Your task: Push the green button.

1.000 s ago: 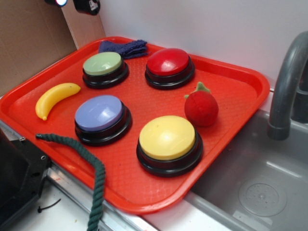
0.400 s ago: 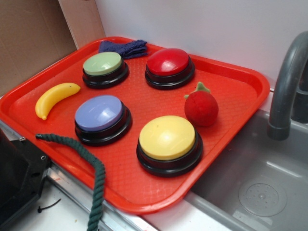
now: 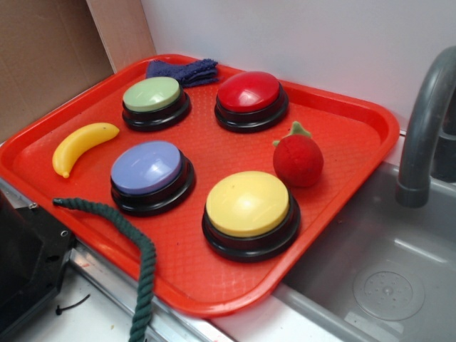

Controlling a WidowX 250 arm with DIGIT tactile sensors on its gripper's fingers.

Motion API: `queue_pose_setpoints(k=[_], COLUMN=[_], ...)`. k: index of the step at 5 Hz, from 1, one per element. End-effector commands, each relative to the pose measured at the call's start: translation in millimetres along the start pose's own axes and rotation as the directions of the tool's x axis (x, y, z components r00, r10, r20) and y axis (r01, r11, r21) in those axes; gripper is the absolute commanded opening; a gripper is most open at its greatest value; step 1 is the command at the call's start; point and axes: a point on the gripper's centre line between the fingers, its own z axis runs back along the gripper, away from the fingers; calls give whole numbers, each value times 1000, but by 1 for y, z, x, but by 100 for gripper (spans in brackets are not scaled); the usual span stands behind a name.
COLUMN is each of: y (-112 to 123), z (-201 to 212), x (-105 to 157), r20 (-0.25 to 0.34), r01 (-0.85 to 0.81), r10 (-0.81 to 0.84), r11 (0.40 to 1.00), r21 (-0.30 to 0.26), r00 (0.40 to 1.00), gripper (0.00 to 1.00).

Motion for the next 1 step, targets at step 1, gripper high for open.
queue_pose_setpoints(k=[1], y=[5], z=[33], x=[-6], r20=[68], r01=[-41], r10=[40], r11=[999], r21=[18], r00=[997], gripper=[100])
